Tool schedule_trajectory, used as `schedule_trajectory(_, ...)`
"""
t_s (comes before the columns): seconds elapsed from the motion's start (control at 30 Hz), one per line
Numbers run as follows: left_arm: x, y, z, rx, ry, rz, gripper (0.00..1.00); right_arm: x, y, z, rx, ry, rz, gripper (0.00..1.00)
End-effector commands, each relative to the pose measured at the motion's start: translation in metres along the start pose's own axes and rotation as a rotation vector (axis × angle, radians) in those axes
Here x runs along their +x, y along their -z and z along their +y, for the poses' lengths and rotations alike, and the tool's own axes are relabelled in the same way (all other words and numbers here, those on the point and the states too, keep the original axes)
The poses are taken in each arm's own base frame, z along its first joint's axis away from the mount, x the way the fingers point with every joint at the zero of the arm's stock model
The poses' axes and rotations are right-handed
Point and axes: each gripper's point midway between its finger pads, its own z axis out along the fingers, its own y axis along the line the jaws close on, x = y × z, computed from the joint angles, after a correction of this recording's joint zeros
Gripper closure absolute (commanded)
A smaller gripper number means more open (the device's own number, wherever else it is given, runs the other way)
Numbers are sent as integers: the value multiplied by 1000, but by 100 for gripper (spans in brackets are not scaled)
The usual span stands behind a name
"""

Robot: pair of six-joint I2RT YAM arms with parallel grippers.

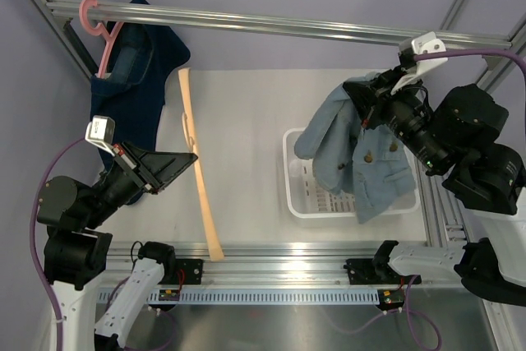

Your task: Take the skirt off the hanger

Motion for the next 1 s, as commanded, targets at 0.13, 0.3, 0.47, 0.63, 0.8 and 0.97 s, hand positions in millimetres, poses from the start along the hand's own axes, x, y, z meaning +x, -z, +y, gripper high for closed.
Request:
schedule_trajectory(0.13,2,6,-20,73,-54,5,100,9,4,-35,138,-41,-44,100)
schedule_trajectory(0.3,-2,-2,-16,59,-44,11,100,91,7,-57,276,-198,109,100)
schedule_trajectory(0.47,-7,-6,-10,0,-80,12,100,182,17,-63,366,-271,335,100)
schedule_trajectory(0.63,-5,-9,-1,0,-63,22,100,243,28,-53,381,-331,511,5)
schedule_trajectory(0.8,-3,-13,7,13,-56,37,100,216,31,-52,403,-401,483,1)
schedule_trajectory(0.97,-3,-19,-1,99,-29,57,100,116,41,21,-94,-630,215,0)
